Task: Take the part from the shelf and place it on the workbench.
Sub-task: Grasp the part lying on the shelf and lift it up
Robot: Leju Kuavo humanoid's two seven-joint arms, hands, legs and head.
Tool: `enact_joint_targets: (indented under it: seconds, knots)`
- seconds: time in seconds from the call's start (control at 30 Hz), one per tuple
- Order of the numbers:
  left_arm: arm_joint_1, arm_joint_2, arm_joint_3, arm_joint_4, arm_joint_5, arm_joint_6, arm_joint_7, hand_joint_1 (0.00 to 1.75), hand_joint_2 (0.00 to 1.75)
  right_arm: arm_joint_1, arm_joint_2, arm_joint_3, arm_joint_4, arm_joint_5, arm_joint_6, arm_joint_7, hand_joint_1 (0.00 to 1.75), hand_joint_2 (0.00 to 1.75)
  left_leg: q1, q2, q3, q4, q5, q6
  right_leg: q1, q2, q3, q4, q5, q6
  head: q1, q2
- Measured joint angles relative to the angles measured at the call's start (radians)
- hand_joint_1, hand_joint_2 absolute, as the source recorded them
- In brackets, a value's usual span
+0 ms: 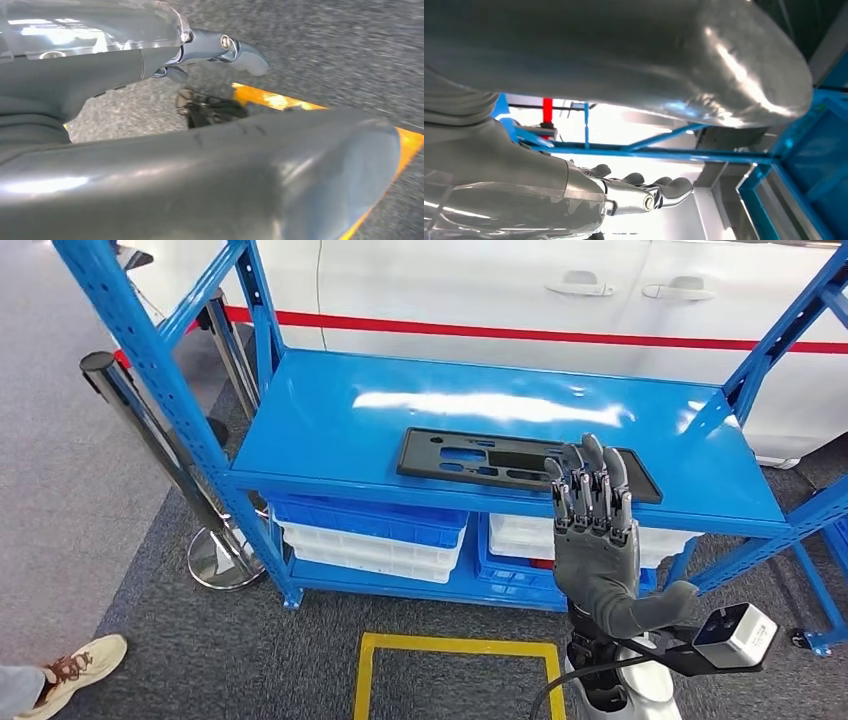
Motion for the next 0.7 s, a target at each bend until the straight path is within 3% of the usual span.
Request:
enact_joint_targets:
  seconds: [0.07,0.17,0.2,0.27,0.33,0.37,0.4,0.43,0.5,0.53,0.57,0.63,0.7]
  knots:
    - [0.0,-0.002,0.0,0.001,0.0,0.0,0.0,0.0,0.0,0.001,-0.001,0.002,0.001,-0.003,0.0,0.003,0.0,0.0,-0.004,0.013,0.025,-0.009,-0.017,-0.009,0.015,-0.015,0.011,-0.061,0.052,-0.022,0.002,0.0]
    - [-0.003,-0.001,0.0,0.001,0.0,0.0,-0.001,0.0,0.0,0.0,-0.001,0.003,0.001,-0.001,-0.006,0.003,0.0,0.0,-0.006,0.028,0.042,0.013,-0.007,-0.027,0.008,0.013,0.046,-0.088,0.039,-0.033,0.003,0.0]
    - [-0.005,-0.001,0.0,0.001,0.0,0.0,-0.001,0.0,0.0,-0.001,-0.001,0.004,0.001,-0.001,-0.007,0.003,0.0,0.0,-0.006,0.024,0.026,0.049,-0.002,-0.032,0.004,0.022,0.064,-0.098,0.035,-0.036,0.002,0.0]
    - [-0.009,0.0,0.0,0.001,0.0,0.0,-0.001,0.0,0.0,0.0,-0.001,0.005,0.002,0.0,-0.007,0.004,0.0,0.0,-0.001,0.01,-0.042,0.162,-0.022,-0.037,0.0,0.036,0.092,-0.109,0.021,-0.039,0.001,0.0]
    - [-0.009,0.0,0.0,0.001,0.0,0.0,-0.001,0.0,0.0,0.002,-0.001,0.007,0.003,0.0,-0.007,0.004,0.0,0.0,0.004,0.004,-0.123,0.249,-0.079,-0.045,-0.001,0.052,0.114,-0.109,0.001,-0.039,0.001,0.0]
    - [-0.007,0.0,0.0,0.001,0.0,0.0,-0.001,0.0,0.0,0.003,-0.001,0.007,0.004,0.001,-0.008,0.004,0.0,0.0,0.006,0.004,-0.15,0.257,-0.102,-0.049,-0.003,0.059,0.127,-0.108,-0.01,-0.038,0.001,0.0]
    - [-0.005,0.0,0.0,0.001,0.0,0.001,-0.002,0.0,0.0,0.004,-0.001,0.008,0.005,0.003,-0.01,0.004,0.0,0.0,0.008,0.004,-0.166,0.24,-0.106,-0.052,-0.004,0.066,0.143,-0.107,-0.023,-0.035,0.001,0.0]
    - [-0.002,0.001,0.0,0.001,0.0,0.002,-0.002,0.0,0.0,0.005,-0.001,0.009,0.006,0.006,-0.012,0.004,0.0,0.0,0.009,0.004,-0.172,0.198,-0.081,-0.055,-0.006,0.071,0.16,-0.105,-0.038,-0.03,0.001,0.0]
    - [0.002,0.001,0.0,0.003,0.0,0.003,-0.004,0.0,0.0,0.007,-0.001,0.009,0.008,0.01,-0.015,0.004,0.0,0.0,0.012,0.004,-0.172,0.091,0.035,-0.056,-0.008,0.077,0.187,-0.094,-0.069,-0.019,0.001,0.0]
    - [0.002,0.002,0.0,0.004,0.001,0.004,-0.004,0.0,0.0,0.008,-0.001,0.01,0.01,0.011,-0.015,0.004,0.0,0.0,0.011,0.004,-0.171,0.055,0.084,-0.05,-0.008,0.078,0.194,-0.088,-0.084,-0.012,0.001,0.0]
    - [0.001,0.002,0.0,0.005,0.001,0.004,-0.006,0.0,0.0,0.008,-0.001,0.01,0.011,0.012,-0.015,0.004,0.0,0.0,0.01,0.003,-0.17,0.036,0.115,-0.04,-0.007,0.078,0.2,-0.084,-0.095,-0.005,0.001,0.0]
    - [-0.002,0.002,0.0,0.006,0.001,0.003,-0.008,0.0,0.0,0.007,-0.001,0.011,0.011,0.013,-0.015,0.003,0.0,0.0,0.007,0.002,-0.16,0.031,0.114,-0.018,-0.007,0.077,0.206,-0.077,-0.105,0.007,0.0,0.0]
    - [-0.003,0.002,0.0,0.006,0.001,0.004,-0.01,0.0,0.0,0.005,-0.001,0.012,0.011,0.013,-0.015,0.002,0.0,0.0,0.009,0.001,-0.142,0.023,0.107,-0.005,-0.009,0.066,0.194,-0.039,-0.105,0.018,0.002,0.0]
